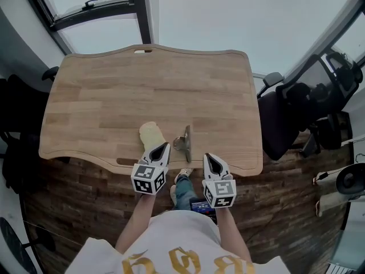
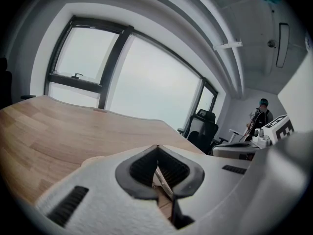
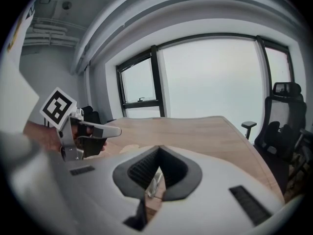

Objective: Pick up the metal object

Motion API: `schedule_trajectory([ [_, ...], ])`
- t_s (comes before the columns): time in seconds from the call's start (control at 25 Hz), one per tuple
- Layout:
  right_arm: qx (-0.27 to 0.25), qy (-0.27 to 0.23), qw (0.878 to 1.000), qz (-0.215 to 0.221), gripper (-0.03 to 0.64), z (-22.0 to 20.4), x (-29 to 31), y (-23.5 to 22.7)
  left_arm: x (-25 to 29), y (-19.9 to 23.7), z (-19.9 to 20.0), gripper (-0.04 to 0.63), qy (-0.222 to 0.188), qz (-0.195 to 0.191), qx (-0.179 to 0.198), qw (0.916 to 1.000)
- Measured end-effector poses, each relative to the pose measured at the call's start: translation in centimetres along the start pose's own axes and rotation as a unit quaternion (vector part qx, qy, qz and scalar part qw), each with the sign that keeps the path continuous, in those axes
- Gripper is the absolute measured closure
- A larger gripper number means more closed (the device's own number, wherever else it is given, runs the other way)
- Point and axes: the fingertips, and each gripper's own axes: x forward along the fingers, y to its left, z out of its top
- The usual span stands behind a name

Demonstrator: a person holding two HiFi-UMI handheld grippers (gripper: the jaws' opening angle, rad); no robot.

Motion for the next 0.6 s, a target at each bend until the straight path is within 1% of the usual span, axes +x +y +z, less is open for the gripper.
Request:
schedule_trajectory([
  [0.6,0.015,0.058,0.998,0.013,0.606,-2.8,3.8,-1.6,3.1,2.2,-3.7,0.575,0.056,0.008,-0.041,0.9976],
])
